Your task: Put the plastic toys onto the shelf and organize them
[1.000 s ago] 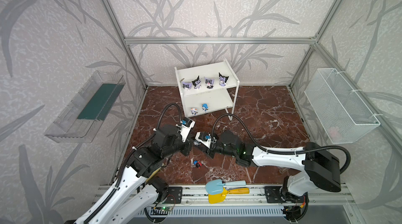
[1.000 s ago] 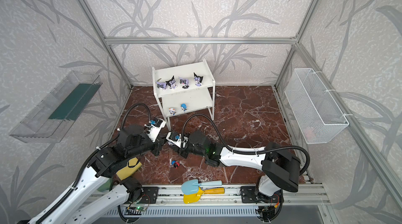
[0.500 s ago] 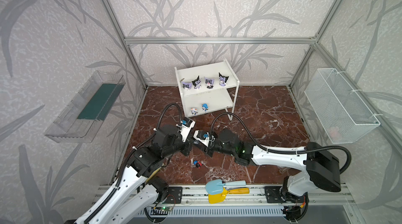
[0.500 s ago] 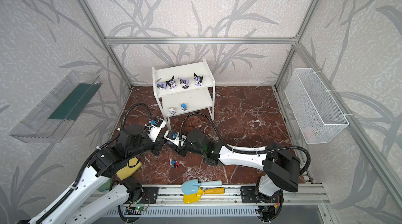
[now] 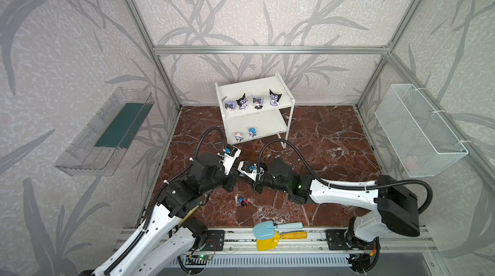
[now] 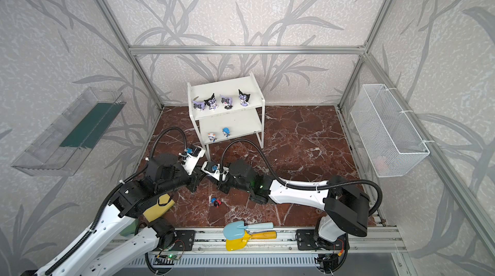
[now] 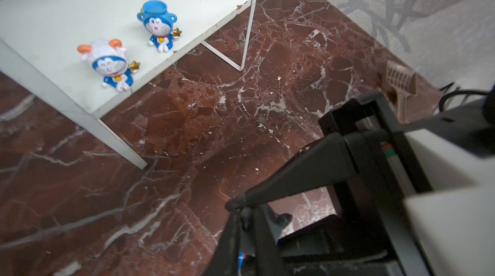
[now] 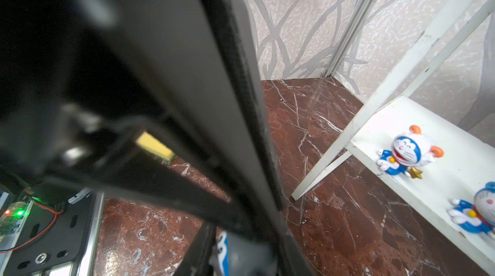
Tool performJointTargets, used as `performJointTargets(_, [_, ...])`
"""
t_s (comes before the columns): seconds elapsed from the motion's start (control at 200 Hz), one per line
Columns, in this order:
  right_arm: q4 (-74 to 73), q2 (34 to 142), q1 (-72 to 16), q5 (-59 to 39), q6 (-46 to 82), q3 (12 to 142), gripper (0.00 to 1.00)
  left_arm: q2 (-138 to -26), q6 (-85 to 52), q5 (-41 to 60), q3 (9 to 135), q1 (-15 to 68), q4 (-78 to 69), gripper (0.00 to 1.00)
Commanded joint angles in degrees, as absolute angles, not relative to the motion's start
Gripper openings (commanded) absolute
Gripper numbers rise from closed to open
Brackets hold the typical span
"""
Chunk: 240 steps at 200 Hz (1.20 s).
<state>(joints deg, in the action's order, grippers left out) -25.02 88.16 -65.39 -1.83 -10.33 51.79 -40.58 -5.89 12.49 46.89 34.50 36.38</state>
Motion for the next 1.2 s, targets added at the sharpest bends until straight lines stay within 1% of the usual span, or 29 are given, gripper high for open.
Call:
performJointTargets(0.0, [-27.8, 87.7, -65.1, 0.6, -10.6, 51.4, 0.28, -40.0, -5.6, 11.8, 48.7, 34.7, 36.5, 0.43])
performJointTargets(0.01, [-28.0, 87.6, -64.9, 0.5, -10.6, 51.2, 0.28, -39.9, -5.7, 11.6, 48.7, 34.7, 36.4, 0.47])
performJointTargets(0.025, [-28.2, 87.5, -64.6, 0.2, -10.6, 51.0, 0.28, -39.8, -5.6, 11.4, 48.7, 34.7, 36.5, 0.56])
performJointTargets(0.045, [-28.6, 87.4, -64.2, -0.3, -10.5, 50.7, 0.28, -39.5, -5.6, 11.1, 48.7, 34.7, 36.4, 0.64])
performJointTargets(0.06, [-29.1, 87.2, -63.8, -0.5, -10.4, 50.4, 0.28, -39.4, -5.6, 10.9, 48.7, 34.7, 36.4, 0.69])
performJointTargets(0.08, [-29.8, 87.0, -63.3, -0.8, -10.1, 49.8, 0.28, -39.2, -5.6, 10.8, 48.6, 34.7, 36.3, 0.73])
performJointTargets(0.135, [-32.1, 86.3, -61.6, -2.3, -9.3, 48.2, 0.28, -38.9, -5.6, 10.7, 48.6, 34.7, 36.3, 0.78])
performJointTargets(0.19, [-35.0, 85.6, -59.8, -3.7, -8.7, 46.4, 0.28, -38.7, -5.6, 10.8, 48.5, 34.7, 36.2, 0.87])
performJointTargets(0.225, [-36.3, 85.2, -59.1, -4.6, -8.5, 45.5, 0.28, -38.6, -5.6, 10.8, 48.5, 34.7, 36.1, 0.9])
performJointTargets(0.285, [-37.8, 84.8, -56.3, -5.1, -9.0, 44.4, 0.28, -38.5, -5.5, 11.2, 48.7, 34.7, 36.3, 0.93])
performJointTargets(0.32, [-39.1, 84.7, -55.4, -5.6, -9.2, 43.8, 0.27, -38.4, -5.3, 11.5, 48.9, 34.6, 36.4, 0.97])
performJointTargets(0.37, [-40.5, 84.7, -53.8, -6.3, -9.1, 43.2, 0.27, -38.3, -5.0, 11.8, 49.1, 34.7, 36.6, 0.99])
performJointTargets(0.53, [-47.1, 85.8, -48.4, -8.8, -8.8, 41.7, 0.27, -37.6, -2.9, 12.8, 49.7, 34.7, 37.5, 0.99])
performJointTargets(0.73, [-51.3, 89.0, -43.1, -11.8, -9.2, 43.4, 0.27, -36.6, -2.6, 13.7, 48.1, 34.7, 36.4, 0.99])
performJointTargets(0.955, [-53.6, 94.3, -39.4, -14.0, -9.7, 48.3, 0.27, -36.6, -2.7, 14.6, 47.5, 34.6, 35.7, 0.99])
performJointTargets(1.195, [-59.6, 101.2, -37.7, -14.1, -7.9, 51.6, 0.27, -36.7, -2.8, 14.7, 47.2, 34.7, 35.5, 0.99])
